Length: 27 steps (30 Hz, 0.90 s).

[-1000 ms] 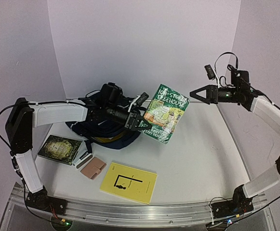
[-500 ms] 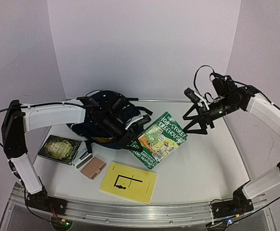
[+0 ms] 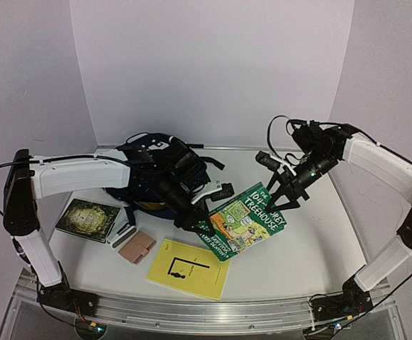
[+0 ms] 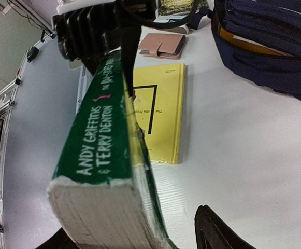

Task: Pack the student bag
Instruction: Pick up the book from the center of the board.

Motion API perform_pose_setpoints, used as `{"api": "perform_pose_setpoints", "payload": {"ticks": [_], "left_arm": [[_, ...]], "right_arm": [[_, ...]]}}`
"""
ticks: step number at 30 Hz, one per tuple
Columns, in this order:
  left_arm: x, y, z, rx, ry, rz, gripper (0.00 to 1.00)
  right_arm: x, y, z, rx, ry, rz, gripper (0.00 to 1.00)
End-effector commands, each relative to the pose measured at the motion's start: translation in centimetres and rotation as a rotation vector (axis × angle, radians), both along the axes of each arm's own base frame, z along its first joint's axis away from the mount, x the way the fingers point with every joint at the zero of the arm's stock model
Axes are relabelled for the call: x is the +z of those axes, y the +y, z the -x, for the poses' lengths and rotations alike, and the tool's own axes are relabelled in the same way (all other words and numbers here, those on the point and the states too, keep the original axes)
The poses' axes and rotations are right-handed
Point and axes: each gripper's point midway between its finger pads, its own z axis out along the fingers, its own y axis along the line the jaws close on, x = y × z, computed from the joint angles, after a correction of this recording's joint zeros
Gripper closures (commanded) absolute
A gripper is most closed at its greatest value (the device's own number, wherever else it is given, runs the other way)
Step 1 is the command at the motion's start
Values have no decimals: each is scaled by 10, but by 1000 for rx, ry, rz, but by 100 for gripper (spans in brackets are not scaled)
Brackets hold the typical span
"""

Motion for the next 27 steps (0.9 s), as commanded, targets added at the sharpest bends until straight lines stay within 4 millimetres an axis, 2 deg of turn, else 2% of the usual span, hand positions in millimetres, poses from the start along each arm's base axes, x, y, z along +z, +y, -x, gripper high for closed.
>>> {"api": "perform_pose_setpoints", "payload": {"ticks": [1, 6, 10, 15, 16, 18, 21, 23, 25, 27], "left_arm": [[54, -8, -6, -42, -144, 155, 99], [52, -10, -7, -58, -148, 145, 99], [54, -11, -5, -67, -141, 157, 99], [58, -10, -4, -65, -146, 167, 97], [59, -9, -4, -63, -148, 169, 95], [61, -9, -10, -20, -149, 166, 85], [58, -4, -32, 99, -161, 119, 62], [60, 8, -57, 207, -139, 123, 48], [69, 25, -82, 312, -119, 164, 37], [75, 42, -107, 426, -149, 189, 31]], "right_arm": [[10, 1, 25, 90, 52, -6, 42], [8, 10, 39, 133, 62, 10, 51], [6, 12, 41, 145, 54, 23, 52], [6, 15, 40, 143, 61, 23, 76], [6, 15, 40, 143, 61, 21, 84], [10, 16, 39, 134, 68, 12, 100], [18, 20, 35, 98, 97, -6, 100], [25, 19, 24, 43, 136, -41, 100], [32, 16, 8, -21, 189, -85, 100], [36, 8, -8, -87, 248, -130, 100]]}}
